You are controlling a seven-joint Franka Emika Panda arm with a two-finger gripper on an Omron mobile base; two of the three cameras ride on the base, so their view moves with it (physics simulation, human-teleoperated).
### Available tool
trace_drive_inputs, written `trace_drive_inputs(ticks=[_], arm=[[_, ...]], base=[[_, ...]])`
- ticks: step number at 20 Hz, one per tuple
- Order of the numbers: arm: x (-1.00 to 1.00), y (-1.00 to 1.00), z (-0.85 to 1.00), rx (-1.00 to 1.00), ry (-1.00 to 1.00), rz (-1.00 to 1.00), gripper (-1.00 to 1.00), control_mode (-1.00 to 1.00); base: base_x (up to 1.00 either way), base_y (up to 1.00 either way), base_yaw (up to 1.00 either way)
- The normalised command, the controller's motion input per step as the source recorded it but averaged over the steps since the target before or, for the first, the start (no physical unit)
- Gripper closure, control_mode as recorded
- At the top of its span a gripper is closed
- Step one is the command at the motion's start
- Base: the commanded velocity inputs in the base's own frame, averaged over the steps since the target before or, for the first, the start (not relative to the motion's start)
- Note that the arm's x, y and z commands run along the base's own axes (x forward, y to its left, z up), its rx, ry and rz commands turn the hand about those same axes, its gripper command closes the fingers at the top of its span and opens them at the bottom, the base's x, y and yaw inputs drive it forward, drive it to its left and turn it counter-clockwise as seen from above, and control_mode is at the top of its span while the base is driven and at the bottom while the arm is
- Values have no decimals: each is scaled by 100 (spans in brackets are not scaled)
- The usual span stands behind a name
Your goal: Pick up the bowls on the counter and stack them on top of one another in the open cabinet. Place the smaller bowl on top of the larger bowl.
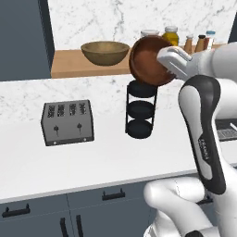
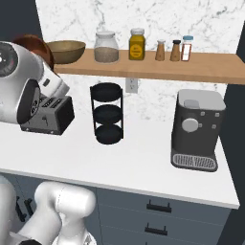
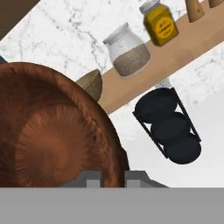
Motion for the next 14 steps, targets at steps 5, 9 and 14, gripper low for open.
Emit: trace_drive_inputs(ticks=[5,9,14], arm=[[53,49,27,-3,8,-2,100,-100],[40,17,8,-5,34,-7,100,-100],[13,0,13,-3,28,-5,100,-100]], base=[[0,0,0],[0,0,0],[0,0,0]])
